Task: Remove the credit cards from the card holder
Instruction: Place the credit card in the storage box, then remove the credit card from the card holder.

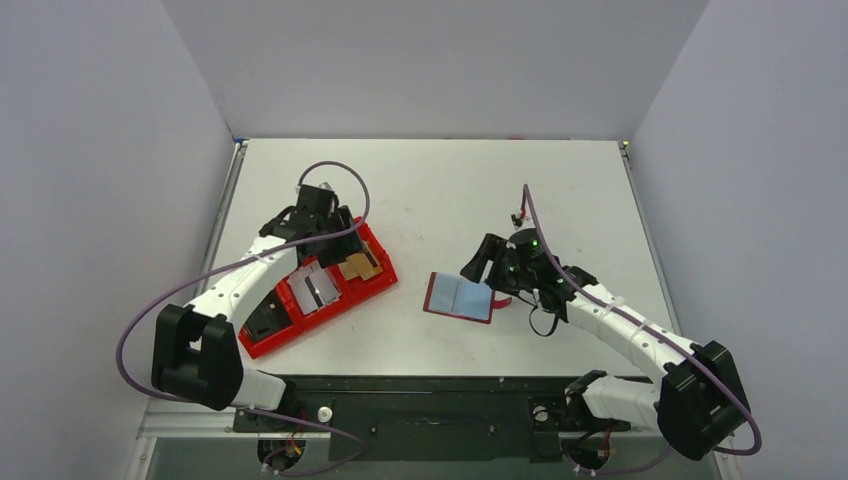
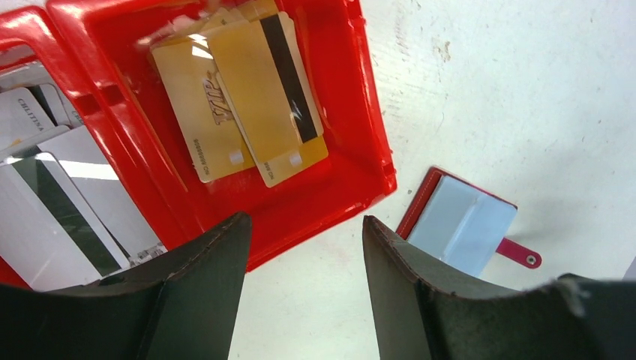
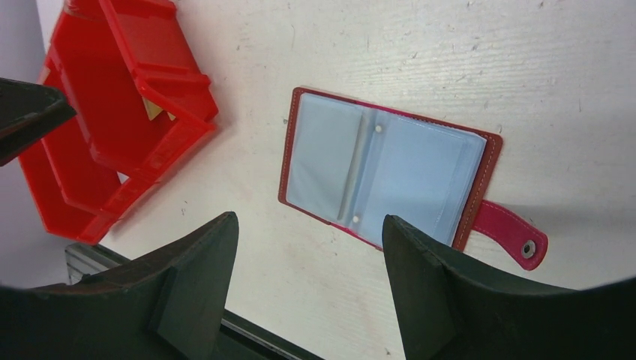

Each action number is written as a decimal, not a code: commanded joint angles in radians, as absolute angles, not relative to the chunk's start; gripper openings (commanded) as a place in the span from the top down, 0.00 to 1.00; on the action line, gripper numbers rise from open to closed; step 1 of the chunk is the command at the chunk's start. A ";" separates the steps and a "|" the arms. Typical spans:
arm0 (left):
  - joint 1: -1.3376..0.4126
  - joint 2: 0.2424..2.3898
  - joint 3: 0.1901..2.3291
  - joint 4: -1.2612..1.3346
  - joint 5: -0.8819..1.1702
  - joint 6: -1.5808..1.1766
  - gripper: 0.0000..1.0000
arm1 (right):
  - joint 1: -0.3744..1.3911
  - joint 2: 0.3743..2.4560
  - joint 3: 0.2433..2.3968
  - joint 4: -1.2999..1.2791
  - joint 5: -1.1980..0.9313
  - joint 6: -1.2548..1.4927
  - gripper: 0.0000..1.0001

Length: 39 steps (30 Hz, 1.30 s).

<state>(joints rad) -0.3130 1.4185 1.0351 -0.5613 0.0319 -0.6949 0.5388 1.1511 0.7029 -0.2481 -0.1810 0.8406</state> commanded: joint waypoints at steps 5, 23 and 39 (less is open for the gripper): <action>-0.373 1.366 1.107 -0.579 0.079 -0.658 0.46 | 0.624 1.220 0.776 -0.296 -0.033 0.850 0.34; -0.416 1.332 1.120 -0.590 0.136 -0.633 0.46 | 0.843 1.510 0.939 -0.380 0.206 0.918 0.35; -0.414 1.302 1.097 -0.590 0.135 -0.640 0.46 | 0.896 1.672 1.042 -0.442 0.260 0.898 0.36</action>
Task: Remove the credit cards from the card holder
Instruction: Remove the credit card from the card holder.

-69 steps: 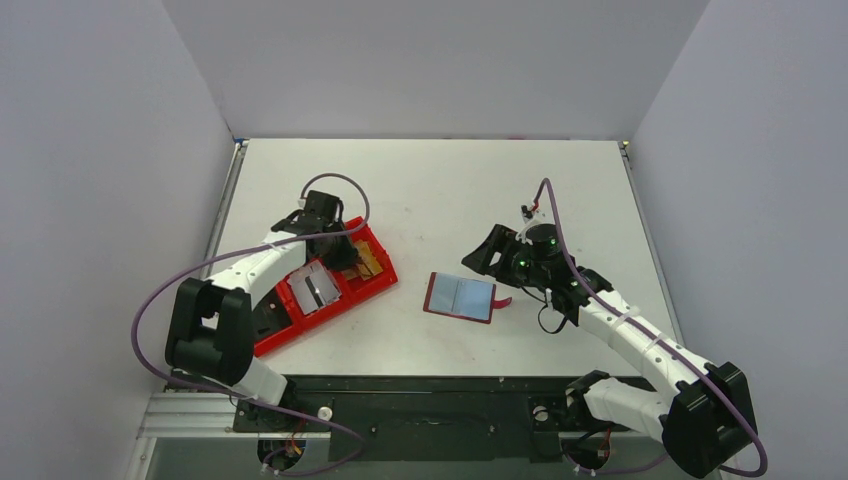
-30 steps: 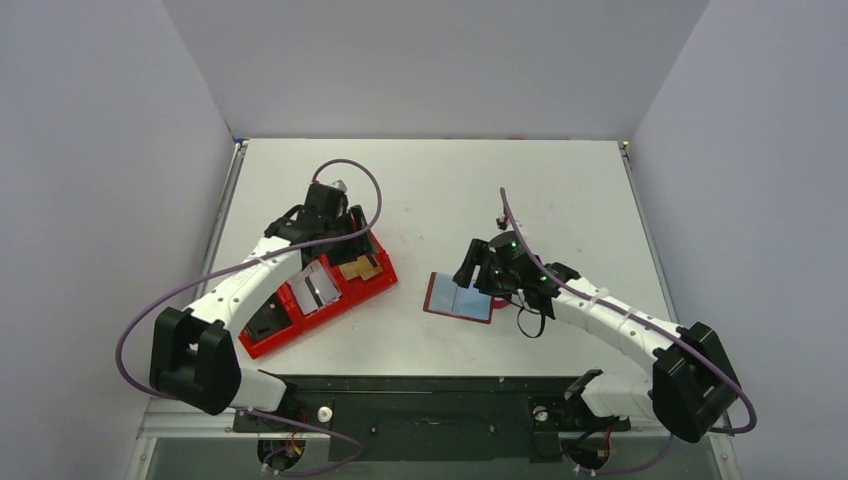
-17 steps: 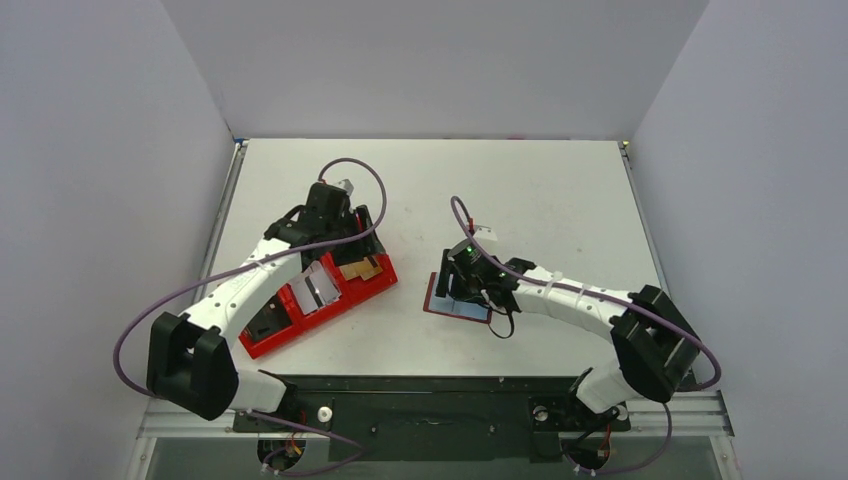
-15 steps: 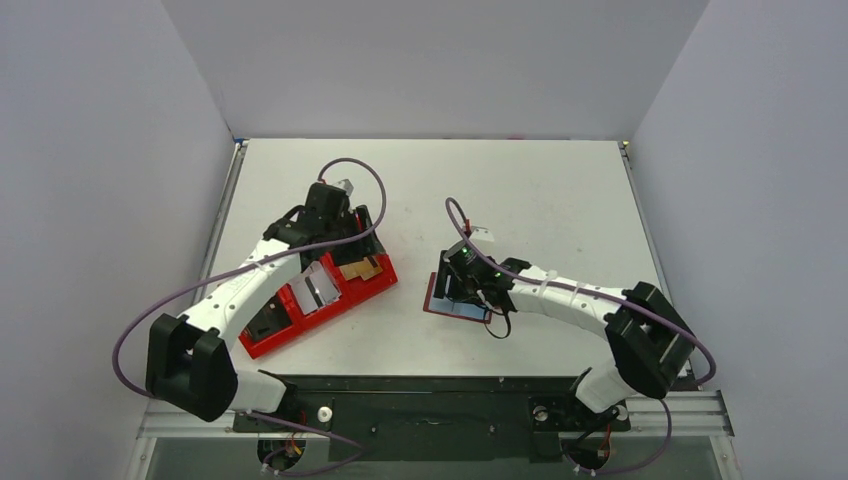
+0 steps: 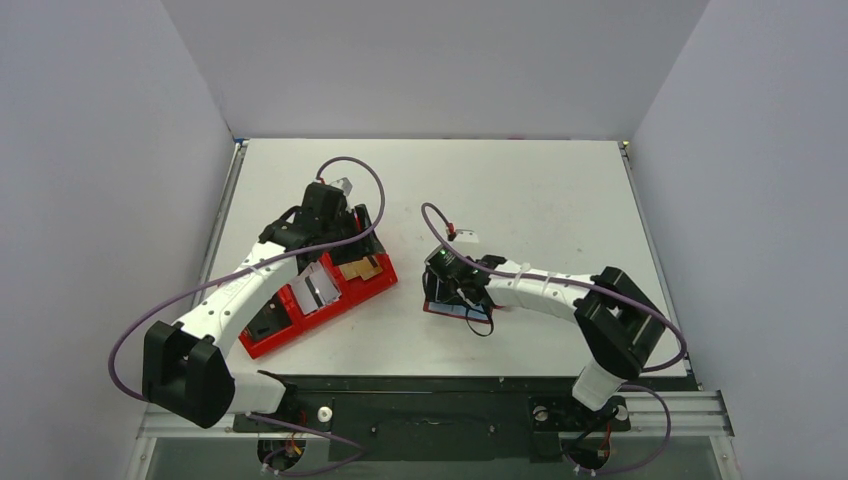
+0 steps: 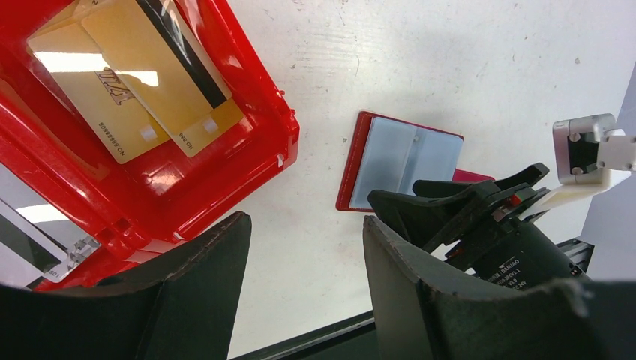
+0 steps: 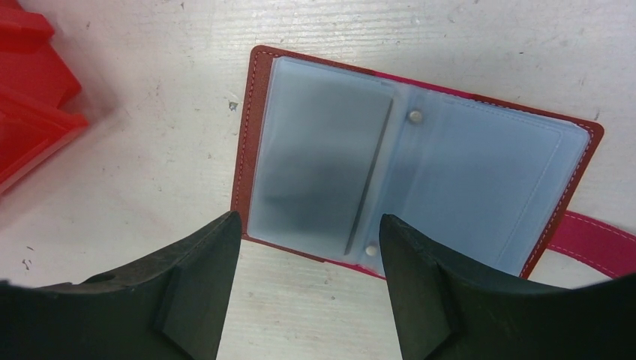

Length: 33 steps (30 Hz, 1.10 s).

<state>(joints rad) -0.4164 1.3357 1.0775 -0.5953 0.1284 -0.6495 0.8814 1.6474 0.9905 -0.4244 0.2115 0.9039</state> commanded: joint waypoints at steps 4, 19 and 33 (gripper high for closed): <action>-0.413 1.304 1.093 -0.588 0.138 -0.641 0.45 | 0.897 1.699 1.053 -0.452 0.274 0.898 0.38; -0.410 1.315 1.089 -0.581 0.143 -0.640 0.45 | 0.880 1.768 1.056 -0.448 0.293 0.891 0.42; -0.411 1.324 1.087 -0.583 0.137 -0.649 0.45 | 0.891 1.826 1.045 -0.442 0.282 0.861 0.47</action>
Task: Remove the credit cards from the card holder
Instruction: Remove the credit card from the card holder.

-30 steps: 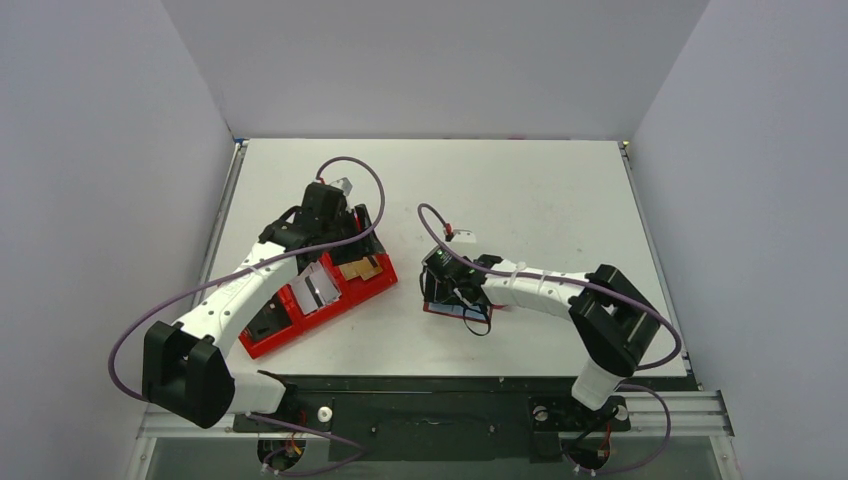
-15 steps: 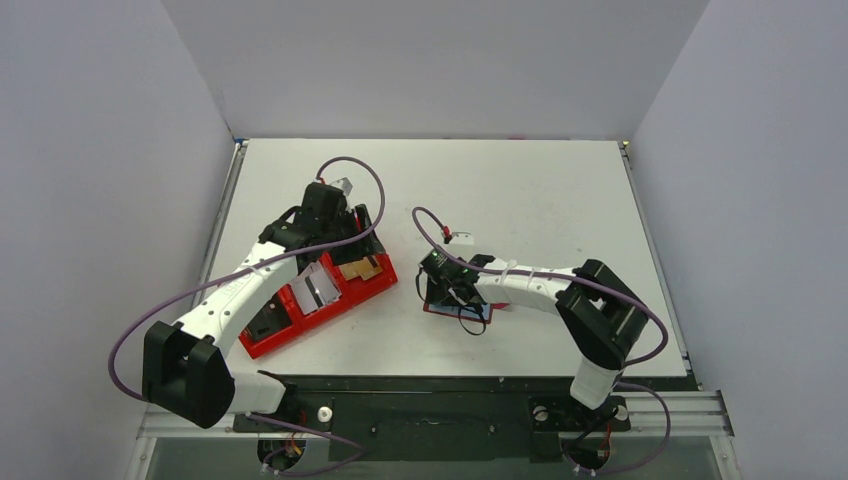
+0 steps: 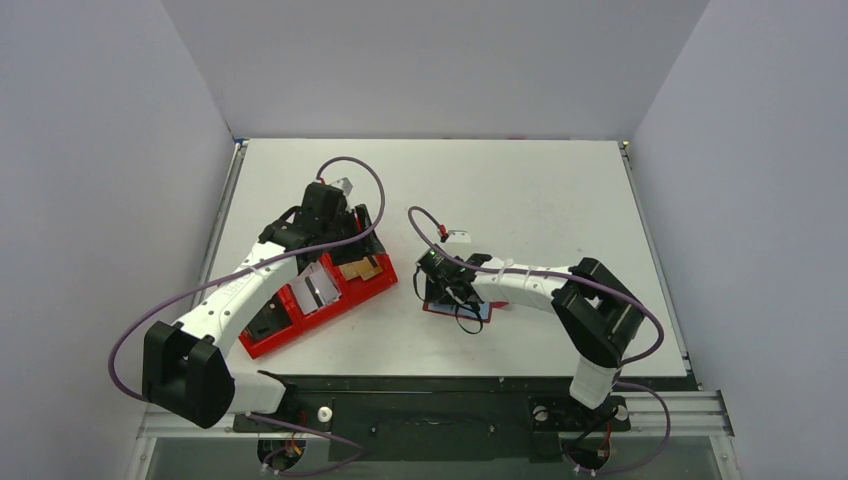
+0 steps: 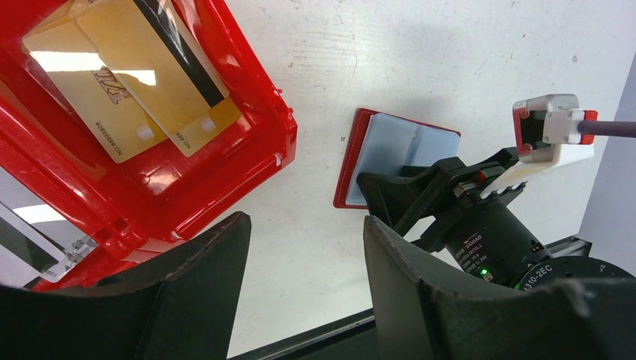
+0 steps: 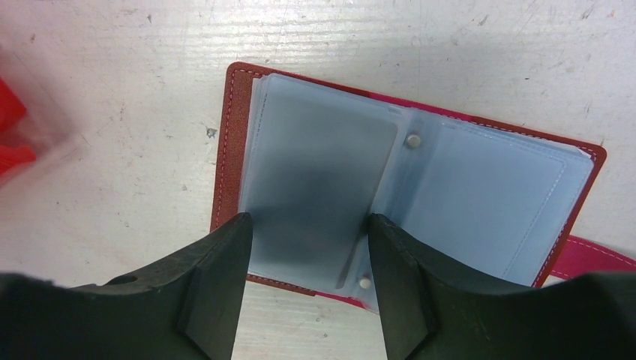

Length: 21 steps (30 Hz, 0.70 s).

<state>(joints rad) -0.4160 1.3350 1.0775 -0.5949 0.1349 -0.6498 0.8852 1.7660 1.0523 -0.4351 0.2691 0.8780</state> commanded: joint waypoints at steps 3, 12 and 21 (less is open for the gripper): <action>-0.411 1.328 1.087 -0.585 0.133 -0.651 0.45 | 0.891 1.828 1.036 -0.441 0.281 0.855 0.49; -0.420 1.352 1.091 -0.585 0.131 -0.656 0.45 | 0.891 1.804 0.993 -0.396 0.247 0.838 0.71; -0.471 1.390 1.077 -0.570 0.132 -0.682 0.45 | 0.882 1.713 0.906 -0.267 0.161 0.803 0.94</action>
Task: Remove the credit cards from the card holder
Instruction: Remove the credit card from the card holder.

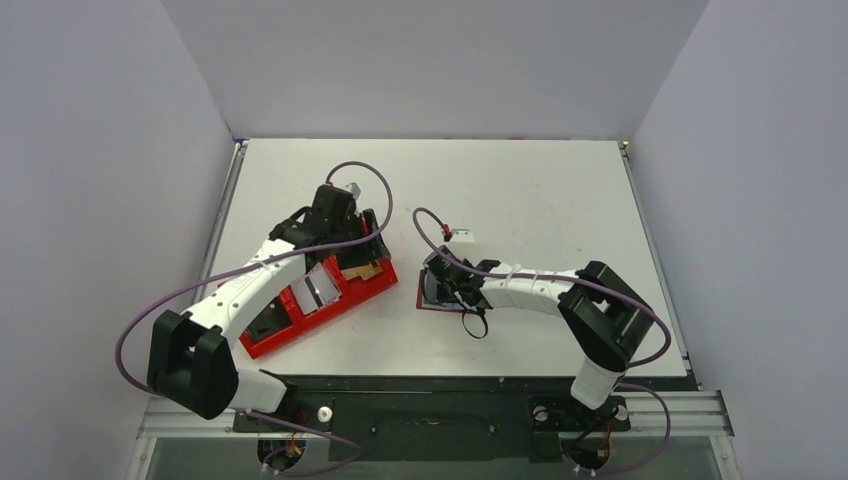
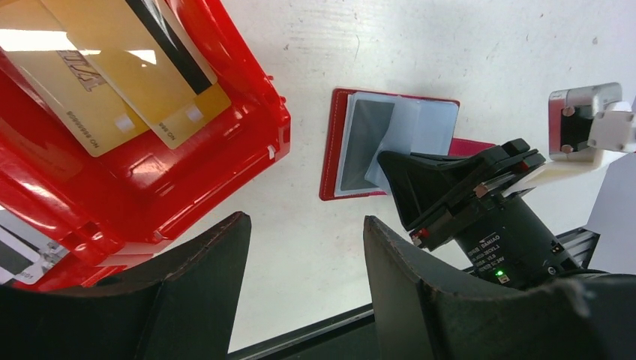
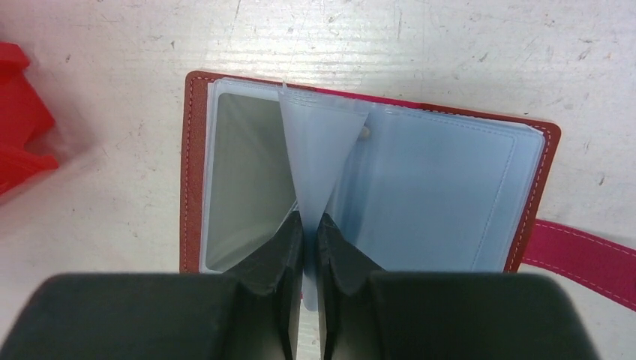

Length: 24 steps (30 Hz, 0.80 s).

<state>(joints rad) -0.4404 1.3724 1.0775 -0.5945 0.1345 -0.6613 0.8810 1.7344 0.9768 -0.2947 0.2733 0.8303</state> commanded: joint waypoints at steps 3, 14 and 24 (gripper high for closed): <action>-0.514 1.415 1.066 -0.556 0.128 -0.697 0.45 | 0.876 1.669 0.858 -0.218 0.113 0.783 0.96; -0.650 1.545 1.049 -0.489 0.102 -0.766 0.47 | 0.844 1.527 0.688 -0.035 -0.036 0.745 1.00; -0.727 1.693 1.074 -0.409 0.076 -0.803 0.74 | 0.820 1.493 0.641 -0.009 -0.073 0.744 1.00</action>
<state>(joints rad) -0.7143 1.6535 1.0431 -0.4896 0.1020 -0.7830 0.8303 1.5272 0.6621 -0.0154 -0.0448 0.7628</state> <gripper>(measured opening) 0.306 0.006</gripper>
